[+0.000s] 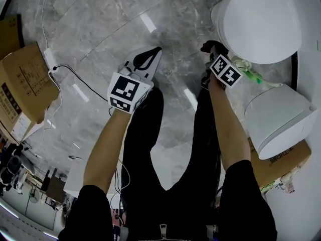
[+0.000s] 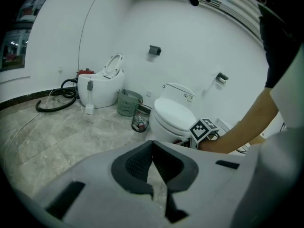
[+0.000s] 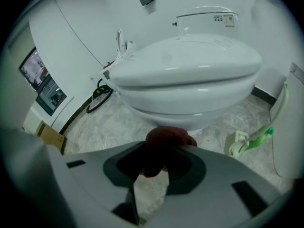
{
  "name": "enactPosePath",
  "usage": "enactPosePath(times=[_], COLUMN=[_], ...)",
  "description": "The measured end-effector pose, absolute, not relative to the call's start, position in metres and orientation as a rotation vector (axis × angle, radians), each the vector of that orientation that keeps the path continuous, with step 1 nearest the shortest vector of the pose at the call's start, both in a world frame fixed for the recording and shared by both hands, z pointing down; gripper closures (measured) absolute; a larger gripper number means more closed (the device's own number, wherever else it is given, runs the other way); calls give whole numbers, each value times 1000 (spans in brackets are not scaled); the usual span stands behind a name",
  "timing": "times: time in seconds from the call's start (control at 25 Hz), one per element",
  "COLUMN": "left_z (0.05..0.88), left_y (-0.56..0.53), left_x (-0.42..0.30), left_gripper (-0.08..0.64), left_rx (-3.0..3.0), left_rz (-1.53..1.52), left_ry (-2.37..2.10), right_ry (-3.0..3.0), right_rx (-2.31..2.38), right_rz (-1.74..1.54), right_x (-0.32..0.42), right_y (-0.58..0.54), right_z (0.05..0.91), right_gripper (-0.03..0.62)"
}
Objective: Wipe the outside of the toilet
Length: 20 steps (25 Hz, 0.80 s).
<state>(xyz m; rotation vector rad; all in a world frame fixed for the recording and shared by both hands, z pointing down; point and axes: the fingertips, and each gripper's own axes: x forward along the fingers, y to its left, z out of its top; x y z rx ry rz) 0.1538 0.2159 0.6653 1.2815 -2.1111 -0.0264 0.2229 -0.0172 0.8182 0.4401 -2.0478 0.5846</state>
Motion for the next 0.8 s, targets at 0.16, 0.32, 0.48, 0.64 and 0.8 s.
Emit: enactPosePath(times=[0.16, 0.32, 0.48, 0.64, 0.8], left_z=[663, 648, 613, 565, 507], left_y=[257, 294, 329, 356, 374], left_x=[136, 118, 100, 85, 61], left_gripper=[560, 560, 560, 560, 560], left_rx=[1261, 1252, 1281, 1330, 1351], left_rz=[-28, -35, -29, 21, 38], left_ry=[-2128, -2152, -2168, -2147, -2162], right_ry=[-2102, -2142, -2170, -2185, -2225], right_rx=[410, 372, 347, 346, 312], right_rz=[553, 505, 466, 452, 483], right_x=[186, 157, 143, 137, 128], right_y=[13, 40, 76, 109, 138], right_z=[806, 779, 730, 664, 596], right_gripper=[476, 476, 476, 474, 472])
